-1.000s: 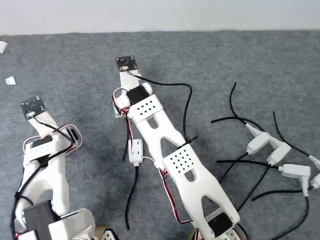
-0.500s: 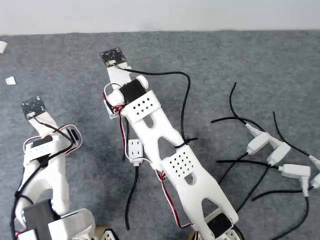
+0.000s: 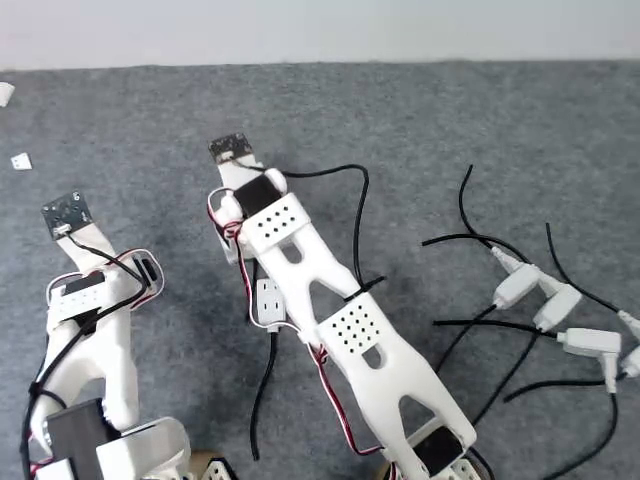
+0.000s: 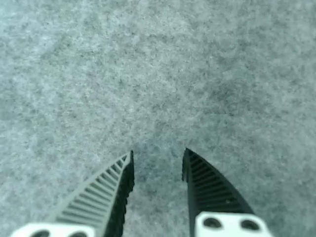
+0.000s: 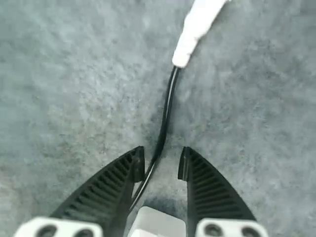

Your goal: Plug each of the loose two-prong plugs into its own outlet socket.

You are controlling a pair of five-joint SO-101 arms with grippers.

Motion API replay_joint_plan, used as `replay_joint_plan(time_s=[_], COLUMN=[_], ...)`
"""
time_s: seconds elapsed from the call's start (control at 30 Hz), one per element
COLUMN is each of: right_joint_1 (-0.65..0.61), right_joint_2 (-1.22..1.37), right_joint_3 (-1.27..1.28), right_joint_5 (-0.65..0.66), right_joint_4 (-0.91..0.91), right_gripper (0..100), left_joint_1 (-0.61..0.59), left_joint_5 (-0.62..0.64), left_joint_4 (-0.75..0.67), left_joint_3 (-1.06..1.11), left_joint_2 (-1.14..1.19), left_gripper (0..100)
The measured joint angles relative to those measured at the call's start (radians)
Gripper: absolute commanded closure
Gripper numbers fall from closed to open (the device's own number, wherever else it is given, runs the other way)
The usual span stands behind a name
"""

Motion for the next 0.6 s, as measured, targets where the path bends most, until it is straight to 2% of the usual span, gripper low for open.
replay_joint_plan(time_s=[0.13, 0.27, 0.37, 0.6], right_joint_1=[-0.008, -0.051, -0.052, -0.054], right_joint_2=[0.003, 0.002, -0.008, -0.048], right_joint_3=[0.0, 0.026, 0.068, 0.14], right_joint_5=[0.003, 0.061, 0.109, 0.121], right_joint_4=[0.002, 0.006, 0.006, 0.006], right_gripper=[88.5, 99.6, 98.7, 99.0], left_joint_1=[0.0, 0.0, 0.0, 0.0], left_joint_5=[0.0, 0.0, 0.0, 0.0], left_joint_4=[0.0, 0.0, 0.0, 0.0], left_joint_3=[0.0, 0.0, 0.0, 0.0], left_joint_2=[0.0, 0.0, 0.0, 0.0], left_gripper=[85, 85, 85, 85])
